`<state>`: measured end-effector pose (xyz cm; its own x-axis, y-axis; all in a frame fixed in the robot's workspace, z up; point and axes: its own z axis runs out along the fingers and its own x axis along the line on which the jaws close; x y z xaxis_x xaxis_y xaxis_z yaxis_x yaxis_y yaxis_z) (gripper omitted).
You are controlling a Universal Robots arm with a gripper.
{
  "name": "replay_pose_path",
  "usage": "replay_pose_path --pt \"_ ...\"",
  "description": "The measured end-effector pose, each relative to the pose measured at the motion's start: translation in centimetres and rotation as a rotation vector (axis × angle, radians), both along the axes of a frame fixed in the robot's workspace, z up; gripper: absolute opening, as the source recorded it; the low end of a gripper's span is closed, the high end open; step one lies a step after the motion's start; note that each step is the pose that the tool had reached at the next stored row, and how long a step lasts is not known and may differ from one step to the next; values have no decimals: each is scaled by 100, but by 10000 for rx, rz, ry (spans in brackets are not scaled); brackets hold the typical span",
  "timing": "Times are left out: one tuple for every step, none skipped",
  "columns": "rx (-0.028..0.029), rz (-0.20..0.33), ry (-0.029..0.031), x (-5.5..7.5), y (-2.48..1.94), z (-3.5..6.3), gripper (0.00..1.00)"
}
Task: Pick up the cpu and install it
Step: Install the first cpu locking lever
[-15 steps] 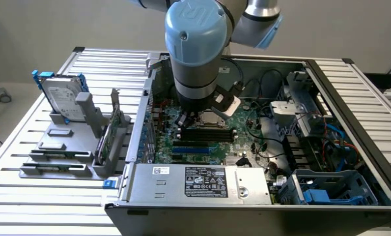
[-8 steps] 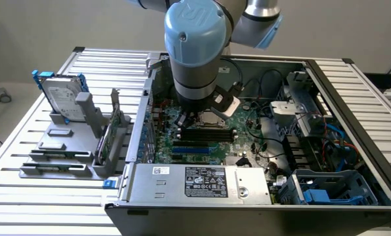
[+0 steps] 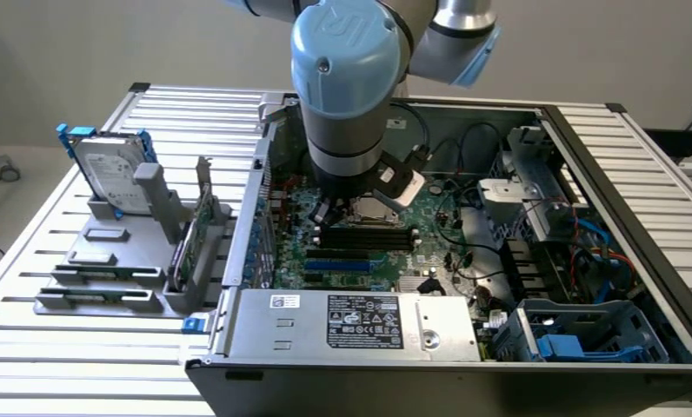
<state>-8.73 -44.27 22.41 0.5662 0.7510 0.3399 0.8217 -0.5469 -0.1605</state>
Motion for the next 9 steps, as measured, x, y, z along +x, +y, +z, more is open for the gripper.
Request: replay_pose_path --pt "0 -2 5 -1 0 -2 11" --pt "1 -18 11 -4 0 -4 11" --pt "2 -39 15 -9 1 -8 11" --pt "-3 -52 23 -11 1 -10 11" --pt "-9 -68 31 -13 3 -12 11" --pt "-19 -77 40 -16 8 -15 11" --pt "-37 -81 51 -16 14 -16 11" --pt "-82 -80 71 -15 23 -17 11" --pt "-143 -81 98 -16 36 -17 11"
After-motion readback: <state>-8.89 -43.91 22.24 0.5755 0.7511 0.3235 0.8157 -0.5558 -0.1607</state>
